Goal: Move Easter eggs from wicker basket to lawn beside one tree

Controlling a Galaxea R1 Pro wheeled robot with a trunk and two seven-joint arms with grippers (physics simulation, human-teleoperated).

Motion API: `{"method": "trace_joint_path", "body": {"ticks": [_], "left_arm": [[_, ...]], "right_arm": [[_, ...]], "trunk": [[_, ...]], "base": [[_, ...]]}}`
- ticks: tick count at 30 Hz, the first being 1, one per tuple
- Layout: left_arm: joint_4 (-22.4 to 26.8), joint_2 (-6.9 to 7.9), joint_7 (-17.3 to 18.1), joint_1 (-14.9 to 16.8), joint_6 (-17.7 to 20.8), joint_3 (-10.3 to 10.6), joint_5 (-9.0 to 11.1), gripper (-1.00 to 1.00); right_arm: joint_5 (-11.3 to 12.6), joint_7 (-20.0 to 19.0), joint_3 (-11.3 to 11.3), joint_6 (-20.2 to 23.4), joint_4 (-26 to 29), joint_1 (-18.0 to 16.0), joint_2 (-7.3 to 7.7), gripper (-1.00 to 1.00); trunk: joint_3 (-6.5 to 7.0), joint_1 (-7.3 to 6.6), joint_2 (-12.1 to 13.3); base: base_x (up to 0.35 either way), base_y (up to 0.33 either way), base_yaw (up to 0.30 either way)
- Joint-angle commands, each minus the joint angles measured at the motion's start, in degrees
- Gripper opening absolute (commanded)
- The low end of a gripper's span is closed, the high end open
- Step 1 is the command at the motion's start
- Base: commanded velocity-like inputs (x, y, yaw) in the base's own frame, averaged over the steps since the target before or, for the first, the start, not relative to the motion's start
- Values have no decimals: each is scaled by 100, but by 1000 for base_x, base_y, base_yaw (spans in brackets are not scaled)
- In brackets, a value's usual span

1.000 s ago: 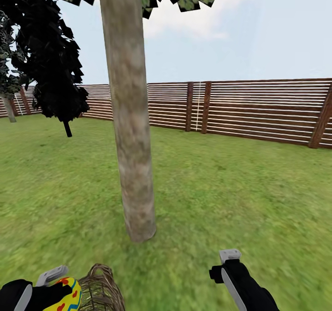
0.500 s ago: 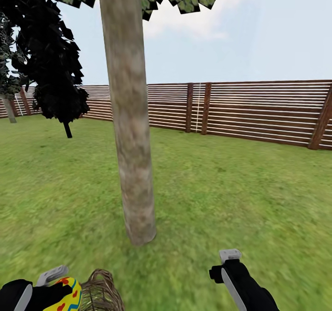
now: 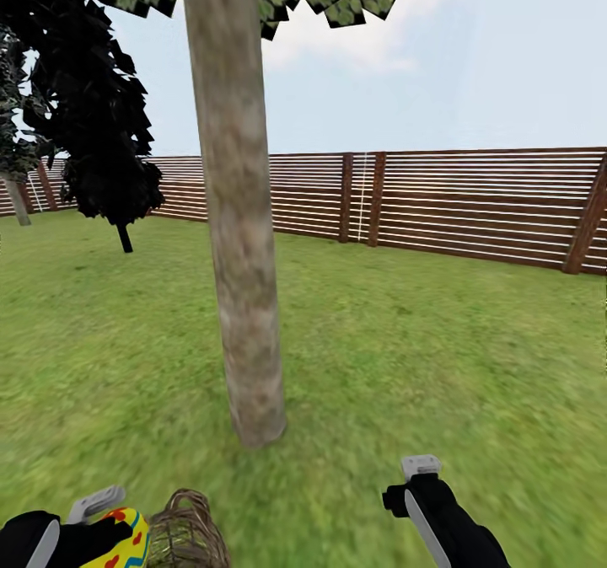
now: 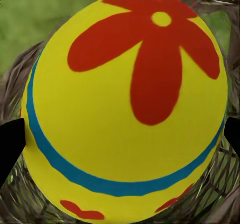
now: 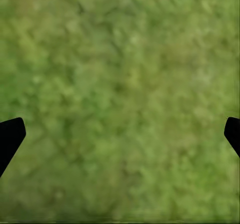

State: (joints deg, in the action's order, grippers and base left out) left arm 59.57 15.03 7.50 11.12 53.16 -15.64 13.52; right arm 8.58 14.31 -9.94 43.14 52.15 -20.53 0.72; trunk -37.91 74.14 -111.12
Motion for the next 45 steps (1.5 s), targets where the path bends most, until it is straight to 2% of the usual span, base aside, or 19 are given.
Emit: {"method": "trace_joint_path", "body": {"ticks": [1,8,13,28,45], "left_arm": [[3,-1,38,4,31,-10,-30,-100],[22,-1,40,4,27,-11,-20,-100],[47,-9,41,4,19,-14,-16,-100],[43,-9,41,4,25,-10,-16,-100],[107,0,50,4,19,-18,-5,-100]], "right_arm": [[58,54,-26,19,6,-4,7,100],[57,55,-26,19,6,-4,7,100],[57,54,-26,19,6,-4,7,100],[57,54,-26,19,6,-4,-1,100],[42,72,-26,16,6,-4,-10,100]], "trunk": [[-6,-4,-3],[-6,-4,-3],[-6,-4,-3],[245,-311,558],[245,-311,558]], "base": [[-316,0,0],[-327,-12,0],[-40,-12,0],[0,0,3],[0,0,278]]}}
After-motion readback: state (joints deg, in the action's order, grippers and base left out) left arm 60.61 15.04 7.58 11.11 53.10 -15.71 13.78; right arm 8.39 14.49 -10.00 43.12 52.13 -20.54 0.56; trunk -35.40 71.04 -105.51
